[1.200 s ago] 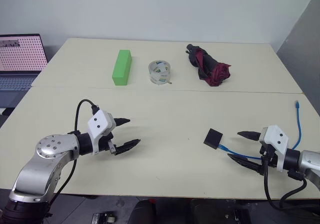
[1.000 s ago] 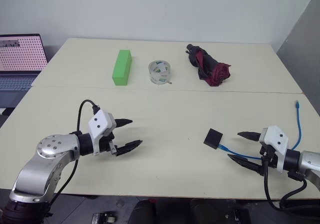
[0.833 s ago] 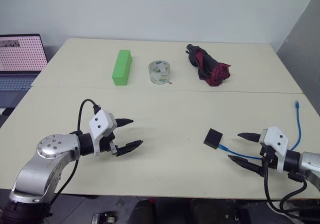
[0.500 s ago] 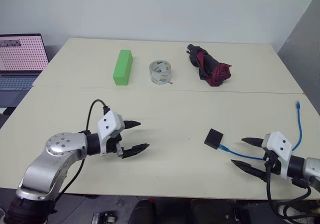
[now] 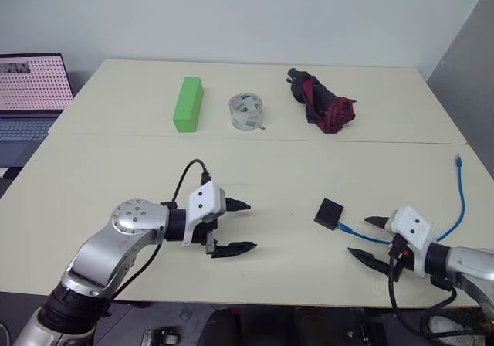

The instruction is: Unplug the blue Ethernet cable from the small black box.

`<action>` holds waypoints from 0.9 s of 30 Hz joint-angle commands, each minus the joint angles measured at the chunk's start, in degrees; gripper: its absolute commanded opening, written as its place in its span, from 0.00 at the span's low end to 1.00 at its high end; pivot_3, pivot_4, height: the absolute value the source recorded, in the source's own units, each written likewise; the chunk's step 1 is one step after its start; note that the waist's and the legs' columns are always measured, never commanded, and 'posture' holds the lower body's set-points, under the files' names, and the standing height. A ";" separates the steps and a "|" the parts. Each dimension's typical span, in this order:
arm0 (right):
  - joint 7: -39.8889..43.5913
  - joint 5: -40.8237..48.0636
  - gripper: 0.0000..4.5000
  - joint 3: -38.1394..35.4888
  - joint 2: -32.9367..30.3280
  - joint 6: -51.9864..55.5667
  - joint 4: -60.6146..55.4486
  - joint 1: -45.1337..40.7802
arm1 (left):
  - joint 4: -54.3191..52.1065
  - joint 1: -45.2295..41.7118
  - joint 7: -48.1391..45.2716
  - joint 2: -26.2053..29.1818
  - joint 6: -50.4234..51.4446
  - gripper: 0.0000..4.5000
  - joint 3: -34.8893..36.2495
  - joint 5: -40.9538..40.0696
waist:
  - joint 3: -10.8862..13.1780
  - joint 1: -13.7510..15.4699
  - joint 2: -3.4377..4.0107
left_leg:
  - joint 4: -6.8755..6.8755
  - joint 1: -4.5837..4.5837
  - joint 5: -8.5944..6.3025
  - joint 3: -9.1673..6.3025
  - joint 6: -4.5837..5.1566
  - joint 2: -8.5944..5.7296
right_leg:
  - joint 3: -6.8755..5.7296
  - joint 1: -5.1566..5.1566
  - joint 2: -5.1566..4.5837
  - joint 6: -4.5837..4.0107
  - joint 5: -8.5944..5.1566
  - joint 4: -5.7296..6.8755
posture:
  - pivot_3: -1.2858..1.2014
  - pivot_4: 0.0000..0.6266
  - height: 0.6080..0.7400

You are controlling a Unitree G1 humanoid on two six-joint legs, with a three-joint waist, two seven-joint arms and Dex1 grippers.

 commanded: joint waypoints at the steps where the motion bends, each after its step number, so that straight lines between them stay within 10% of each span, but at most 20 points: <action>1: 1.44 -0.69 0.96 1.69 -0.43 -1.84 1.73 -2.17 | -1.78 0.19 -0.29 -0.09 -1.24 1.00 -0.70 0.55 | 0.00 0.00 0.00 | 0.00 0.00 0.00 0.00 0.00 0.00 | 0.00 0.00 0.00 0.00 0.00 0.00 | 0.52 0.24 1.00; 18: 4.32 -5.22 0.06 8.31 -1.21 -5.38 9.13 -9.59 | -0.03 0.09 -0.57 -0.91 -2.75 1.00 -0.78 1.71 | 0.00 -0.03 0.00 | 0.01 -0.01 -0.01 0.00 0.01 0.01 | 0.00 -0.01 0.00 0.00 0.00 0.00 | 0.52 0.24 1.00; 27: 4.09 -13.55 0.02 11.21 -2.78 -17.88 9.60 -14.87 | 3.03 -0.72 2.02 -3.46 0.81 1.00 1.52 -0.58 | 0.00 -0.04 0.00 | 0.01 -0.01 0.00 -0.01 0.01 0.01 | -0.01 -0.03 0.00 0.00 0.00 0.02 | 0.52 0.24 1.00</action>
